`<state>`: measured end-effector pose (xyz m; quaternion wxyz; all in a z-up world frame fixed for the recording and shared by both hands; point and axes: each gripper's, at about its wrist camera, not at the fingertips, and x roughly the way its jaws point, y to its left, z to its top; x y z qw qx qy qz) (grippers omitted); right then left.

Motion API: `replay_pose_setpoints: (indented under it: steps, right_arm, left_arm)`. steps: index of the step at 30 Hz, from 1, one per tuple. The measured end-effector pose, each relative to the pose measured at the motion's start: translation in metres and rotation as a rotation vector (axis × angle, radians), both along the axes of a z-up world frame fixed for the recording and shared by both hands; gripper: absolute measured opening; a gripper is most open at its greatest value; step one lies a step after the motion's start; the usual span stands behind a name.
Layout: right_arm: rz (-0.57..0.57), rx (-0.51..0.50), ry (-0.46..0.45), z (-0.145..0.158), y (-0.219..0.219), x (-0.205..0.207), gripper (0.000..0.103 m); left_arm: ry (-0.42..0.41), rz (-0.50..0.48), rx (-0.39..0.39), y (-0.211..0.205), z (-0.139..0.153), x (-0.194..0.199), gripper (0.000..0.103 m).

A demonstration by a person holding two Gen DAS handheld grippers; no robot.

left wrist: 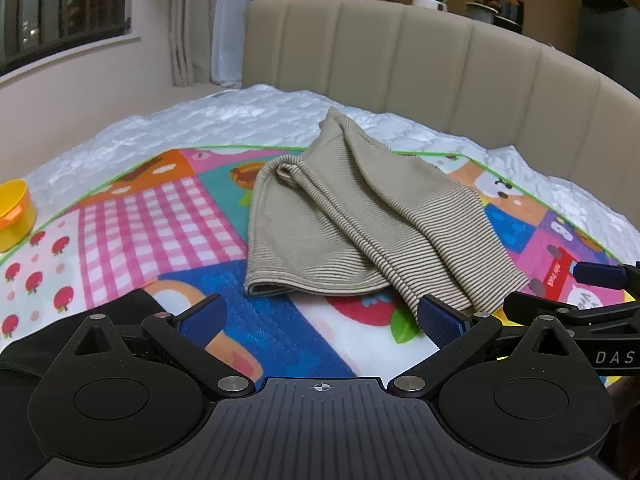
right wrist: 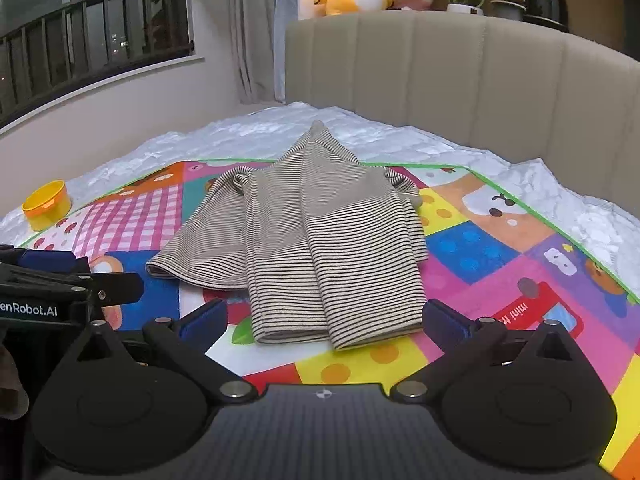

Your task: Fold clothes

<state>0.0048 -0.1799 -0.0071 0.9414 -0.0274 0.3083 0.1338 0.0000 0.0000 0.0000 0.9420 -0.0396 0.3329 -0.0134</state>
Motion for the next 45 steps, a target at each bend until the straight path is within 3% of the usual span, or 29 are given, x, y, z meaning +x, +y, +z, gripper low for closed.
replay_pose_setpoints:
  steps: [45]
  right_arm:
    - [-0.028, 0.078, 0.023, 0.001, -0.011, 0.005, 0.103]
  left_arm:
    - [0.007, -0.011, 0.020, -0.003, -0.001, -0.001, 0.103]
